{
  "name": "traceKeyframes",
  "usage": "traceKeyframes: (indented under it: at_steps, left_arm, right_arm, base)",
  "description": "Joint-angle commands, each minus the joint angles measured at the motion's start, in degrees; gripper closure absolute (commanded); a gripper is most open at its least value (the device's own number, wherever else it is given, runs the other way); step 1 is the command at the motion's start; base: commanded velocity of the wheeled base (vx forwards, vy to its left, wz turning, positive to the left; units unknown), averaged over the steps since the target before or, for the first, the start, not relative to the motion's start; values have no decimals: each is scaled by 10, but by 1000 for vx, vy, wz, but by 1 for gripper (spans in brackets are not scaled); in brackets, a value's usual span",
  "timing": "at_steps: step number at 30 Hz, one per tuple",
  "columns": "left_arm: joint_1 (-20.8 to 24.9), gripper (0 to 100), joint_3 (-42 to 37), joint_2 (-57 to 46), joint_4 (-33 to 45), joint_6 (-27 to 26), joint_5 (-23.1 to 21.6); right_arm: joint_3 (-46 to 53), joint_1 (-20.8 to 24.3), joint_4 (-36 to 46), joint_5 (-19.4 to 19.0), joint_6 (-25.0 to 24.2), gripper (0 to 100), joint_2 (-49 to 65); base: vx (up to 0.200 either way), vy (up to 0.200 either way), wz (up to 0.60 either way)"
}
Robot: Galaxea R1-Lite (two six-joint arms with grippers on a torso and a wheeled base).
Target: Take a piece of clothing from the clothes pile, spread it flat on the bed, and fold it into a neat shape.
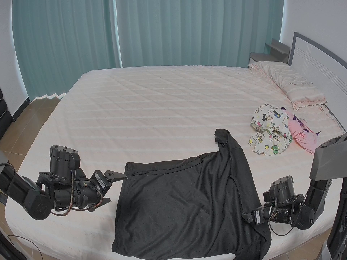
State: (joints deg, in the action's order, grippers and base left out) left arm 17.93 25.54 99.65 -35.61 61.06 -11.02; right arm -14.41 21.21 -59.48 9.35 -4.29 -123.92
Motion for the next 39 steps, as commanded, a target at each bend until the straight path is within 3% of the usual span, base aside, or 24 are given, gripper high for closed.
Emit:
traceKeyframes:
  at_steps: [1,11,12,17,24,26,32,35,38,39]
  left_arm:
    - [-1,0,2,12,-1,0,0]
    - [-1,0,4,13,-1,0,0]
    - [-1,0,4,13,-1,0,0]
    - [-2,0,5,13,-1,0,0]
    - [-2,0,5,13,-1,0,0]
    - [-2,0,5,13,-1,0,0]
    - [-3,0,7,34,-1,0,-1]
    - [-4,0,7,43,-8,0,0]
    - [-7,0,5,46,-18,0,0]
    - [-10,0,3,48,-27,0,0]
  right_arm:
    - [22,6,-24,0,15,0,-35]
    - [30,8,-71,6,32,0,-90]
    - [32,7,-81,7,33,100,-92]
    - [47,7,-126,8,32,100,-91]
    - [54,-15,-129,8,33,100,-60]
    - [55,-28,-129,8,34,100,-48]
    - [54,-130,-126,-9,85,100,-27]
    - [54,-143,-127,-40,91,100,-36]
    - [54,-146,-128,-42,92,100,-40]
    - [54,-151,-126,-42,92,0,-41]
  base:
    - [0,0,0]
    - [0,0,0]
    - [0,0,0]
    - [0,0,0]
    - [0,0,0]
    - [0,0,0]
    - [0,0,0]
    - [0,0,0]
    - [0,0,0]
    - [0,0,0]
